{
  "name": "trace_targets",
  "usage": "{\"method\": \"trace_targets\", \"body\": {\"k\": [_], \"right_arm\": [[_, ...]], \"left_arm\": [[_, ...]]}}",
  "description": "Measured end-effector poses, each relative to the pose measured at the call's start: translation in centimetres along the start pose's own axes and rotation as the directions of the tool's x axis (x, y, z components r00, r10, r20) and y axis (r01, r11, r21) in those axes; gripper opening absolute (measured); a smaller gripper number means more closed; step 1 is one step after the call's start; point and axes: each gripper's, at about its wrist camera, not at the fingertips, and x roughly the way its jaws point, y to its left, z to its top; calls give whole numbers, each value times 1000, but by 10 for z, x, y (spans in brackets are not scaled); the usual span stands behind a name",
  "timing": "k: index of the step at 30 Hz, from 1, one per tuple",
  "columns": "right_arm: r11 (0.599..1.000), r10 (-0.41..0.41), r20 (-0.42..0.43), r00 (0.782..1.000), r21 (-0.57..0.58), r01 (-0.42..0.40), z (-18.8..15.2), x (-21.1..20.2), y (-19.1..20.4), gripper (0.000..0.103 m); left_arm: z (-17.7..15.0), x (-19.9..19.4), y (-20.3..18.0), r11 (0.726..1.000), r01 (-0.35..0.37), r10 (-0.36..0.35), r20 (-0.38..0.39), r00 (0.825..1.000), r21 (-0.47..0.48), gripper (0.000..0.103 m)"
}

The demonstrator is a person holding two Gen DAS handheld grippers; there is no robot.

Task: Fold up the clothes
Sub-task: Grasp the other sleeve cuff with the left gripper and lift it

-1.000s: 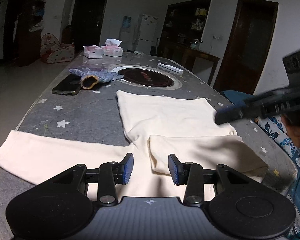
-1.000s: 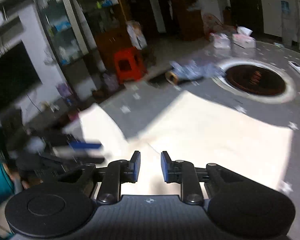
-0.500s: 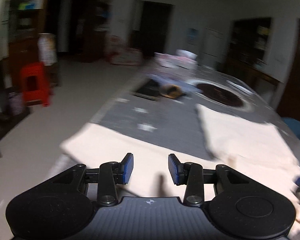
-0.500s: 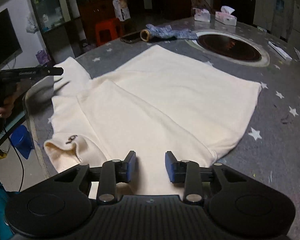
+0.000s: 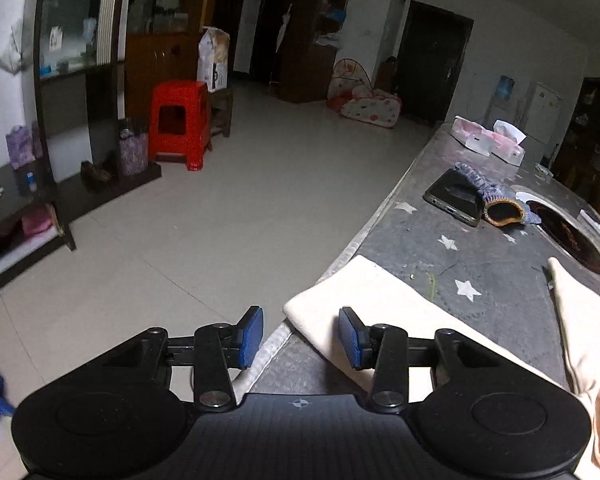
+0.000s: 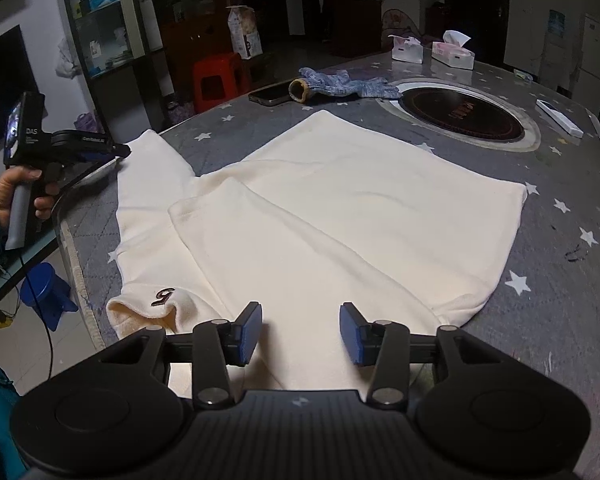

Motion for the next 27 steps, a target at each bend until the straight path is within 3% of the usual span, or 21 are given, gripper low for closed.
{"method": "trace_targets", "body": {"k": [3,5,10,14,20,27], "right_arm": [[1000,-2,6,1000,11,2,-2,-3,0,43],[1000,-7,15,1000,22,7,-4,-5,0,43],[998,-15,38,999,53,13,-8,-10,-4,43],[997,-22,57,998,79,17,-12,-15,-7,44],[993,-27,90,996,116,16,-17,-23,-16,44],[987,-45,123,991,159,25,-25,-33,-29,44]], "left_arm": [[1,0,0,1000,11,-11,12,1000,-5,27],[3,-1,-1,1000,20,-20,22,1000,-4,11],[14,-17,-14,993,110,-107,61,992,-51,7],[25,-41,-39,968,249,-246,77,966,-42,6],[37,-78,-95,882,470,-470,90,878,24,6],[26,-107,-165,736,665,-670,-9,743,127,6]]}}
